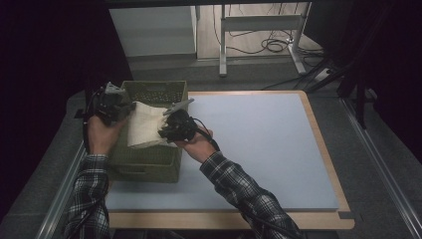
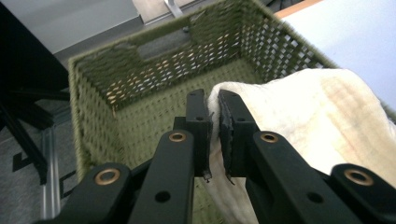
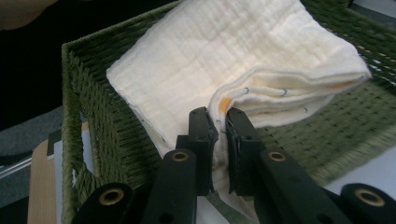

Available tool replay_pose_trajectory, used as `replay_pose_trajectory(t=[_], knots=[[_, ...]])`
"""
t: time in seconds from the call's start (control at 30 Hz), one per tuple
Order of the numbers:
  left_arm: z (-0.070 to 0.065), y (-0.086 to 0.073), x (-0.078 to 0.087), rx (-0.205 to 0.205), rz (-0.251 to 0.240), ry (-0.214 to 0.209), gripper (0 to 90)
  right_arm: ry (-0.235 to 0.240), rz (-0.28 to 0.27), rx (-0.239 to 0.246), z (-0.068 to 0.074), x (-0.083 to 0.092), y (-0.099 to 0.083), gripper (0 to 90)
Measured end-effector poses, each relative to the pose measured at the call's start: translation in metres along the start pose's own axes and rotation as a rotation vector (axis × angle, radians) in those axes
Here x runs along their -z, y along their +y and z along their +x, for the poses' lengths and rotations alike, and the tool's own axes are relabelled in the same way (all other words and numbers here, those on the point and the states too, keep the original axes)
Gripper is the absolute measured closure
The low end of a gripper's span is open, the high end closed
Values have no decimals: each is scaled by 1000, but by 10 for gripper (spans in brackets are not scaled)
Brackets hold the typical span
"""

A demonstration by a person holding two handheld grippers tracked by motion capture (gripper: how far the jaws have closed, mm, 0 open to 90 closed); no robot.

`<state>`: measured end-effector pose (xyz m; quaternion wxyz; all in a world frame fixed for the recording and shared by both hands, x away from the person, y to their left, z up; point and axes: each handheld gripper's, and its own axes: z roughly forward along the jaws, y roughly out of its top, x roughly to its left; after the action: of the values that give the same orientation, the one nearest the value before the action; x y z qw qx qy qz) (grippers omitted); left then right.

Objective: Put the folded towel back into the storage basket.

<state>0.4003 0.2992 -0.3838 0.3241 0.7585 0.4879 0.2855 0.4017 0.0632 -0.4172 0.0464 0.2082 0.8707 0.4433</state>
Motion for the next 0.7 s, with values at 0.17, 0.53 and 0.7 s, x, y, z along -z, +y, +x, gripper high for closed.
replay_pose_trajectory(t=[0.17, 0.53, 0.7], knots=[[7, -10, -1, 11, 8, 1, 831, 9, 38, 31, 11, -18, 4, 814], [15, -26, -17, 12, 49, -13, 832, -6, 136, 32, 17, -43, 10, 809], [13, -31, -28, -7, 82, -13, 831, -27, 178, 51, 18, -51, 8, 808]])
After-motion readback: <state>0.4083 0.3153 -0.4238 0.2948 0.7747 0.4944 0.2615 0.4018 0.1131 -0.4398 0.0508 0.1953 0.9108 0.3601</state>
